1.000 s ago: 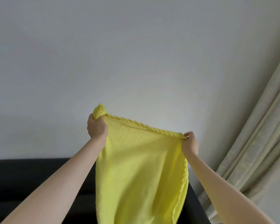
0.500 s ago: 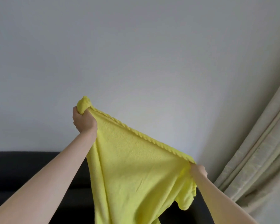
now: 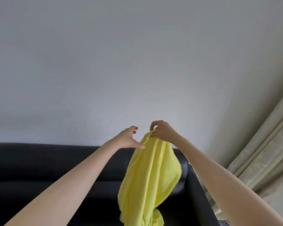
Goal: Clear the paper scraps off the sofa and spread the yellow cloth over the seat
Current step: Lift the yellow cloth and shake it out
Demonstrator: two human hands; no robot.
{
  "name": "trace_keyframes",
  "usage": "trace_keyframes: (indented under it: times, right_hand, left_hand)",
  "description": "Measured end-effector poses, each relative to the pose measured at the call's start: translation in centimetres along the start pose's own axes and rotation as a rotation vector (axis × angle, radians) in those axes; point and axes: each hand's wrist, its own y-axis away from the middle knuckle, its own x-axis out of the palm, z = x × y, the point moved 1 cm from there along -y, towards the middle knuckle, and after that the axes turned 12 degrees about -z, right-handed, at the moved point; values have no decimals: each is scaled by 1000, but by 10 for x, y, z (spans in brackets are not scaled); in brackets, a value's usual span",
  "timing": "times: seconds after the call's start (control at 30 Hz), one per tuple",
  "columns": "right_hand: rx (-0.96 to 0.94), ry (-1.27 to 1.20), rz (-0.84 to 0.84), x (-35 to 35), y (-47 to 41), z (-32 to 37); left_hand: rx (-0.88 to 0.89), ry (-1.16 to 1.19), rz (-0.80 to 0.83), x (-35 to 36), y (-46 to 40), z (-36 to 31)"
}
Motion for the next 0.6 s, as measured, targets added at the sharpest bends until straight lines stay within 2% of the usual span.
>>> trace_keyframes:
  times: [0.07,0.13,0.23,0.3,0.37,0.43,0.5,0.6]
  right_hand:
    - [-28,-23,-21,1,-2,21]
    - [-50,-61,-55,1,-2,27]
    - [-43,-117,-43,1,2,18]
    - [-16,-107,53,4,7,6]
    - [27,26,192,13,13,-12]
    - [60,198,258,26,18,-33]
    - [155,210,240,39,25,-52]
    - [294,64,215,51,37,-82]
  left_hand:
    - [75,9,90,12,-1,-9]
    - [132,96,94,21,-3,-5]
    - [76,144,-93,25,2,7]
    - [103,117,-249,25,5,13]
    - [124,133,-362,21,12,15]
    - [148,141,-413,17,20,12]
    - [170,151,-462,14,25,7]
    - [131,230,-615,4,33,3]
